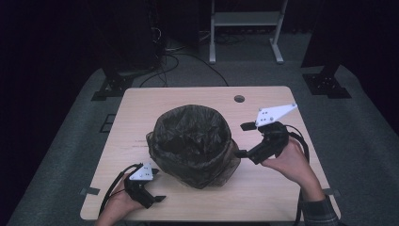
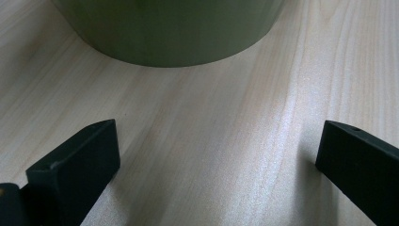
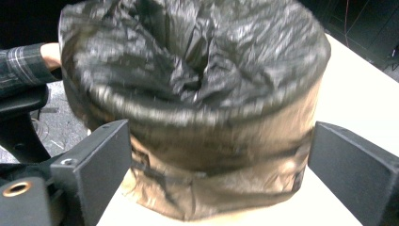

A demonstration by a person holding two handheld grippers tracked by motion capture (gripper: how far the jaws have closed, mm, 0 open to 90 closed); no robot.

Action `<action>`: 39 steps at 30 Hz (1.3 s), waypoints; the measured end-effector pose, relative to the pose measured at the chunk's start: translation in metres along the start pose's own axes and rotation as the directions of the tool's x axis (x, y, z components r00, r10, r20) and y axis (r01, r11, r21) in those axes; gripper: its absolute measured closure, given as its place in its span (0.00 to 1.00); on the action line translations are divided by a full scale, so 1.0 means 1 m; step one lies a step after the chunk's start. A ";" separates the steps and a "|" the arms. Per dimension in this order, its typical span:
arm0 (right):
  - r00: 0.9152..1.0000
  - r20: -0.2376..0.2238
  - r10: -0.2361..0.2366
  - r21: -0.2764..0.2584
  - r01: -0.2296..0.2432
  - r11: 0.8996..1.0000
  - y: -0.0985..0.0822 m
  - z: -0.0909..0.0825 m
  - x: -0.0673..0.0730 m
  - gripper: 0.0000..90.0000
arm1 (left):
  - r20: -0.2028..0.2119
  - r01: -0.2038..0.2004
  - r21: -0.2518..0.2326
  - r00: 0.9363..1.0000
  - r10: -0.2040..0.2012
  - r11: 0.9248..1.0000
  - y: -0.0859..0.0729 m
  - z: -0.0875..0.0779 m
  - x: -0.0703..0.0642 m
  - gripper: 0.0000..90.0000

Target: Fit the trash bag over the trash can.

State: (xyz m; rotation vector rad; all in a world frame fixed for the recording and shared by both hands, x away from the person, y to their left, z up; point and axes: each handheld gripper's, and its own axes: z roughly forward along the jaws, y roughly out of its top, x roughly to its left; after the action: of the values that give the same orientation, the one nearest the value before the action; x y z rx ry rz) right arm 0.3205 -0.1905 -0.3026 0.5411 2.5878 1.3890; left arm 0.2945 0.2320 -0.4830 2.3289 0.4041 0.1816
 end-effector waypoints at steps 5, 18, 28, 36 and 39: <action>1.000 0.000 0.016 -0.016 -0.016 1.000 -0.027 -0.002 0.005 0.06 | 0.000 0.000 0.000 1.000 0.000 1.000 0.000 0.000 0.000 0.00; 0.999 -0.007 0.050 -0.009 -0.050 0.999 -0.087 0.028 0.017 0.06 | 0.000 0.001 -0.001 1.000 -0.001 1.000 0.000 0.000 0.000 0.00; 0.996 0.033 0.086 0.043 -0.088 0.995 -0.125 0.068 0.016 0.04 | 0.005 -0.004 -0.001 1.000 0.004 1.000 0.000 0.000 0.000 0.00; 0.994 0.079 0.076 0.116 -0.085 0.990 -0.139 0.090 0.018 0.02 | 0.004 -0.004 -0.001 1.000 0.004 1.000 0.000 0.000 0.000 0.00; 0.994 0.084 0.077 0.127 -0.087 0.988 -0.141 0.093 0.018 0.02 | 0.004 -0.004 -0.001 1.000 0.004 1.000 0.000 0.000 -0.001 0.00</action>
State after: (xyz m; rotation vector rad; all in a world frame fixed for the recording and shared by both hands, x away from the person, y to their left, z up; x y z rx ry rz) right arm 0.2982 -0.1826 -0.4713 0.7141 2.6327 1.2015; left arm 0.2940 0.2318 -0.4830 2.3284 0.3977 0.1794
